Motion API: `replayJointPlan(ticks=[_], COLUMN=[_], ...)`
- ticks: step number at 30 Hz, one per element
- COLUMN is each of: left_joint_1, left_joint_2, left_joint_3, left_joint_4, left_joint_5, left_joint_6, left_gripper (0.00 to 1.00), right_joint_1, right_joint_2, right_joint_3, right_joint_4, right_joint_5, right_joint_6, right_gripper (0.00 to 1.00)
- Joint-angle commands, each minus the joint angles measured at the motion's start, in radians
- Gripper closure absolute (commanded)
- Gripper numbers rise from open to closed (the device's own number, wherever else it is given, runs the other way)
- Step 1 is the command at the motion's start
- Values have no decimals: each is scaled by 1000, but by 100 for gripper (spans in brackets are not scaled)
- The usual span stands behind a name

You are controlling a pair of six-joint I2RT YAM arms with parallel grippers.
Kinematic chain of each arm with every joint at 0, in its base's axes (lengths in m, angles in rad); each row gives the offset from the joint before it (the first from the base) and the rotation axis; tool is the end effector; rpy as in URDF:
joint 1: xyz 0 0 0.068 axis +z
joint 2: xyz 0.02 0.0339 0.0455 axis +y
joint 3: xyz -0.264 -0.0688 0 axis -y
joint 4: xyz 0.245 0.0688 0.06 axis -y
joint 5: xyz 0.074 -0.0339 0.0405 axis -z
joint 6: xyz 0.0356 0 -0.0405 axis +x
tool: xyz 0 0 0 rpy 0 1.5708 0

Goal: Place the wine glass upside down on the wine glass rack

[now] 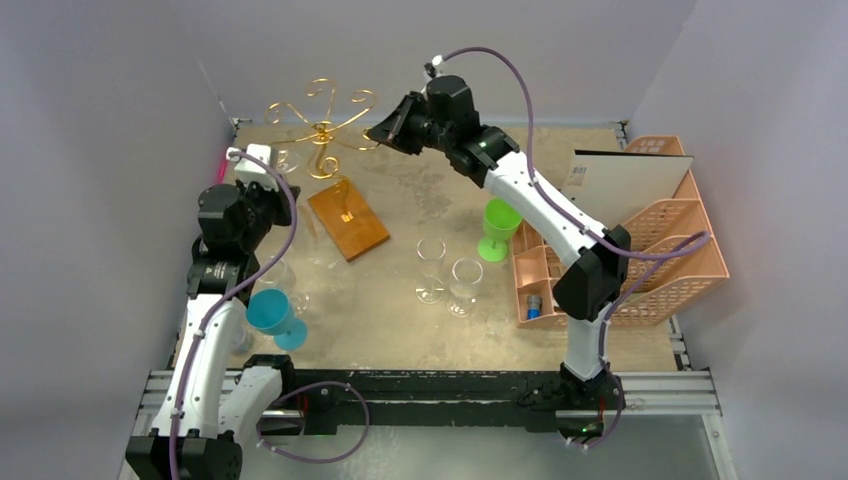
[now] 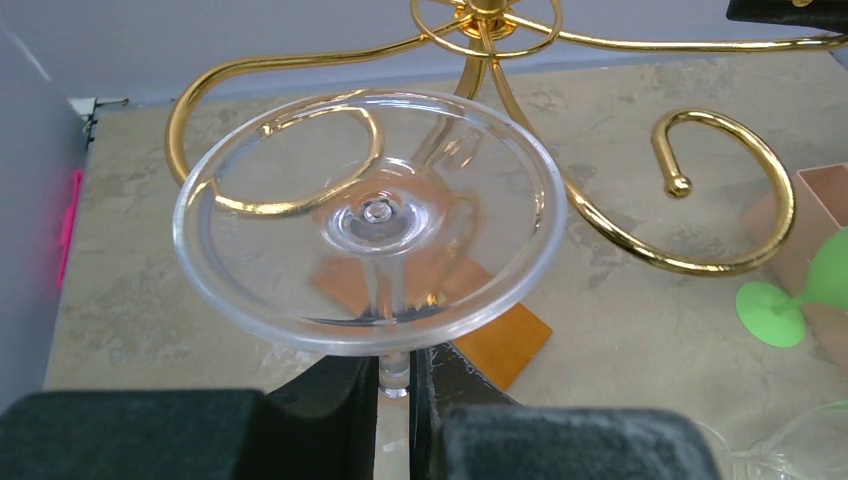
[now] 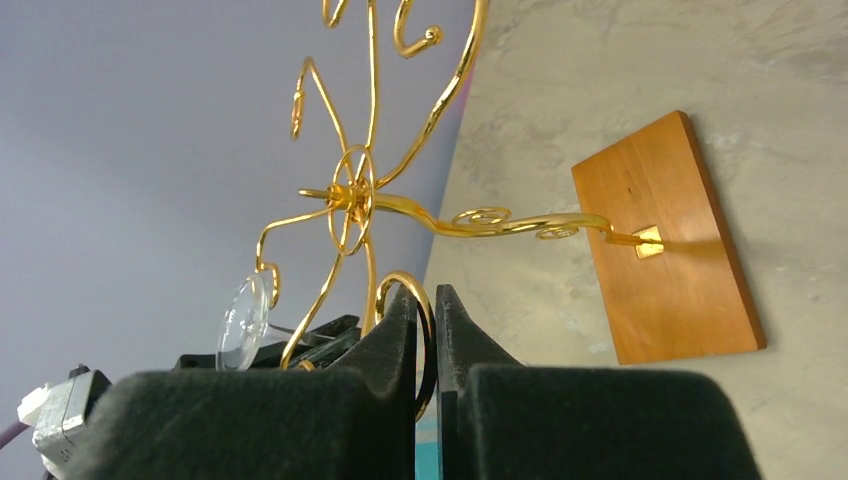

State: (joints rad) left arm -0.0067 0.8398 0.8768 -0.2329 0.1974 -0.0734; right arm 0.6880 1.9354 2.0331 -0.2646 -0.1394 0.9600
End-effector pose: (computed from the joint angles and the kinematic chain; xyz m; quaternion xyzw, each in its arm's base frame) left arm 0.1931 -0.0083 0.3579 0.0369 0.7708 -0.1014 0.6279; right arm 0.3521 0.2958 0.4256 0.0587 0.7608 0.5088 0.3985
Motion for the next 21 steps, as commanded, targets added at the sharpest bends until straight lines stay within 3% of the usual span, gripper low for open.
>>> replayJointPlan(ticks=[1,6,11,16,21], left_joint_1=[5,6,5,5,88], left_joint_2=[46,104,128,152,191], left_joint_3=[38,40,26,26,55], left_joint_4=[136,190,255,306,333], left_joint_5=[123,240,286,266,354], left_joint_6=[24,27,52,60,24], left_gripper=[100,100,100,100,100], right_joint_1=[-23,-35,-46,-54,-65], right_joint_2=[-68,-81,-92,-101,-116], right_joint_3=[-12,-52,-66,-75,-86], right_joint_4=[58,53,39,22,17], right_joint_5=[87,77,68,56,44], right_joint_6=[-83,-70,-66,-59,-51], right_gripper=[100,100,74,62,50])
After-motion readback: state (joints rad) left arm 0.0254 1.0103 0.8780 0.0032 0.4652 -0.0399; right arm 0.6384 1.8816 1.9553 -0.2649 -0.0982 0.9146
